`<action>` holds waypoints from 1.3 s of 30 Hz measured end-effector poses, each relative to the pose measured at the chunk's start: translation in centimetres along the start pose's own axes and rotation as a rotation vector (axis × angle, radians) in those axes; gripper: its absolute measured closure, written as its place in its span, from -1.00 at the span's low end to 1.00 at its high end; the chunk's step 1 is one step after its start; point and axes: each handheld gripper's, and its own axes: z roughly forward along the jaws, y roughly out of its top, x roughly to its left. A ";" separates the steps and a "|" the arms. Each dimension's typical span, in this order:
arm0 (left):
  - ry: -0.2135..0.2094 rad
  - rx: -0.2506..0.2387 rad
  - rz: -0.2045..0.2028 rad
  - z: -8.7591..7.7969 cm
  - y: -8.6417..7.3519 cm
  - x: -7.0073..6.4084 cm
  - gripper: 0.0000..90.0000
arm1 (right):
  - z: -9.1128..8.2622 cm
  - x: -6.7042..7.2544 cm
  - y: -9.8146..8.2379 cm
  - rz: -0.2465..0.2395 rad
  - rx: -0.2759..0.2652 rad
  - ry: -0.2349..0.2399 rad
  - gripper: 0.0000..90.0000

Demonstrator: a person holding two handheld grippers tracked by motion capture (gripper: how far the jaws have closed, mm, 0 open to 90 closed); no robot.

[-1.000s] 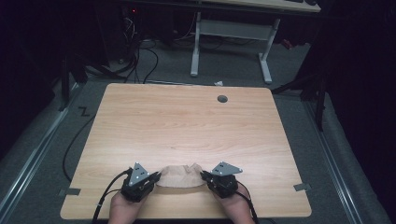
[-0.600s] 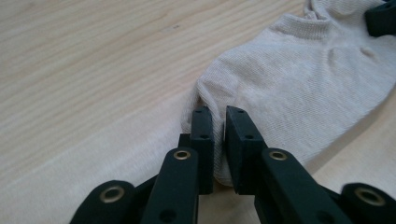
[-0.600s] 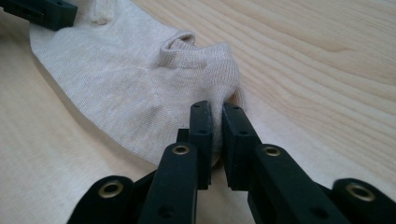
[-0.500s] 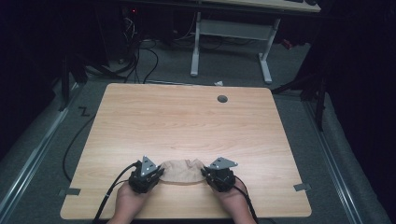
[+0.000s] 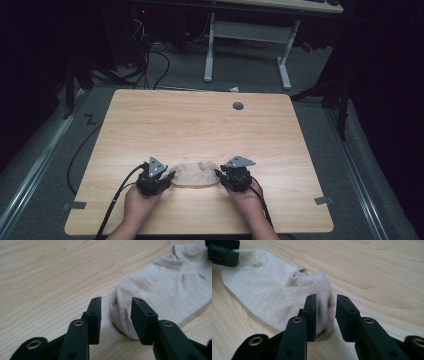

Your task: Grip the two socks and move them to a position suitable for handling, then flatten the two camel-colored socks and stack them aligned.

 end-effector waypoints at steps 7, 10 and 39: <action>0.005 -0.072 -0.040 -2.3 0.3 1.5 0.17 | -0.9 -0.3 0.6 0.008 -0.036 -0.037 0.30; 0.022 -0.090 -0.034 -3.2 0.3 2.4 0.12 | -1.4 -0.5 0.8 0.013 -0.049 -0.054 0.24; 0.127 0.001 -0.095 -5.3 -5.7 7.6 0.10 | -3.9 -3.4 -3.3 0.076 -0.123 -0.172 0.14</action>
